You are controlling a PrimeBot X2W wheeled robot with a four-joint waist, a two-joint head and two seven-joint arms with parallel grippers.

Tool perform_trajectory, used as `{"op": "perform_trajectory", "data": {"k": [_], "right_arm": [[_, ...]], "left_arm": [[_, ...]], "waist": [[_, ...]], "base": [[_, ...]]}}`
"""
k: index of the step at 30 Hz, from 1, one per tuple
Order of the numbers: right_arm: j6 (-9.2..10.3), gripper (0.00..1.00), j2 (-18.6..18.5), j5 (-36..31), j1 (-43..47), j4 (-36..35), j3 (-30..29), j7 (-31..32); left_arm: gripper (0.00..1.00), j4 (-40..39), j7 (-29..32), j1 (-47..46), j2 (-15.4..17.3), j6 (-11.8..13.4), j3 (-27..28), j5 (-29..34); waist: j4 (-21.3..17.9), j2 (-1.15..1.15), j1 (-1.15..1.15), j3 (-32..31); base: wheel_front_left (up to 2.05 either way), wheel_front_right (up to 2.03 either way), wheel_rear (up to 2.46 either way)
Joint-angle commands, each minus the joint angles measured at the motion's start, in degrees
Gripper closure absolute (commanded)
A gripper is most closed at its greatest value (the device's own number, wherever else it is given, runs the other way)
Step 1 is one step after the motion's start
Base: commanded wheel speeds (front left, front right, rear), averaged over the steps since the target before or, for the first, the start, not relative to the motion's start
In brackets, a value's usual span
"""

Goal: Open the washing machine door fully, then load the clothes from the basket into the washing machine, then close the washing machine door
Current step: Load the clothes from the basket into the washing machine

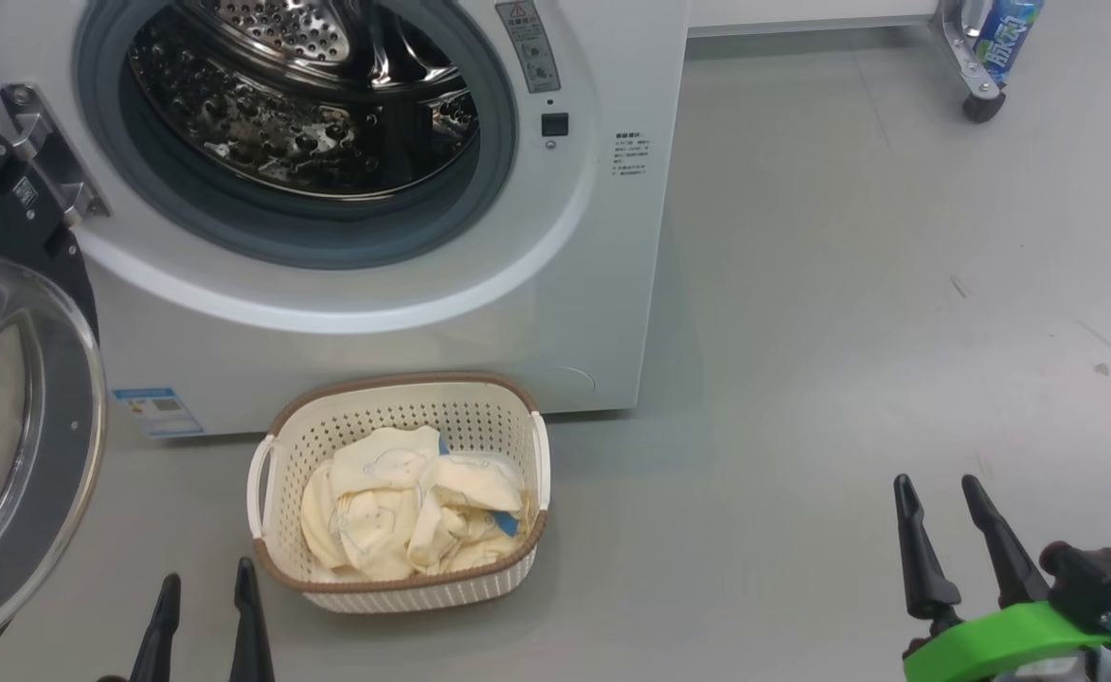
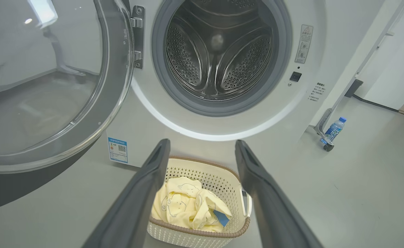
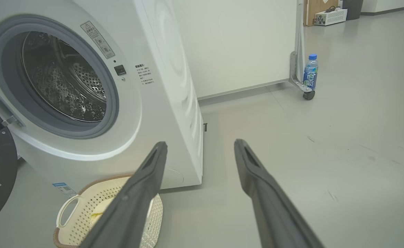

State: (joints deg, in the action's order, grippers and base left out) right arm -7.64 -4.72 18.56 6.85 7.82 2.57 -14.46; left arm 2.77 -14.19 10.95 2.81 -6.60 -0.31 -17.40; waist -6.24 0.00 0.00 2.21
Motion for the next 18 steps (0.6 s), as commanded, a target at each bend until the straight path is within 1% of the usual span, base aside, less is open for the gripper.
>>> {"op": "perform_trajectory", "data": {"k": [1, 4, 5, 9, 18], "right_arm": [[0.15, 0.0, -0.85, -0.41, -2.15, -1.76, 1.26, -0.54], [0.15, 0.0, -0.82, -0.4, -2.29, -1.79, 1.18, -0.54], [0.15, 0.0, -0.81, -0.4, -2.32, -1.81, 1.16, -0.54], [0.15, 0.0, -0.76, -0.37, -2.39, -1.88, 1.07, -0.54], [0.15, 0.0, -0.7, -0.35, -2.55, -1.97, 1.07, -0.54]], "left_arm": [[0.0, -1.66, -0.81, -1.88, 0.07, -0.13, 1.84, -0.19], [0.0, -2.14, -0.81, -2.13, 0.07, -0.13, 1.96, 0.53], [0.0, -2.23, -0.81, -2.21, 0.07, 0.22, 2.13, 1.48], [0.0, -2.19, -0.81, -2.24, 0.07, 0.37, 1.88, 2.14], [0.0, -2.12, -0.81, -2.29, 0.07, 0.17, 1.37, 1.77]], "waist": [[-0.04, 0.0, 0.0, 0.08], [-0.09, 0.0, 0.0, 0.31], [-0.09, 0.0, 0.0, 0.39], [-0.1, 0.0, 0.0, 0.57], [0.12, 0.0, 0.0, 0.85]], "base": [[1.45, -1.45, 0.0], [1.41, -1.41, 0.0], [1.2, -1.2, 0.0], [0.86, -0.86, 0.0], [0.14, -0.14, 0.0]]}}
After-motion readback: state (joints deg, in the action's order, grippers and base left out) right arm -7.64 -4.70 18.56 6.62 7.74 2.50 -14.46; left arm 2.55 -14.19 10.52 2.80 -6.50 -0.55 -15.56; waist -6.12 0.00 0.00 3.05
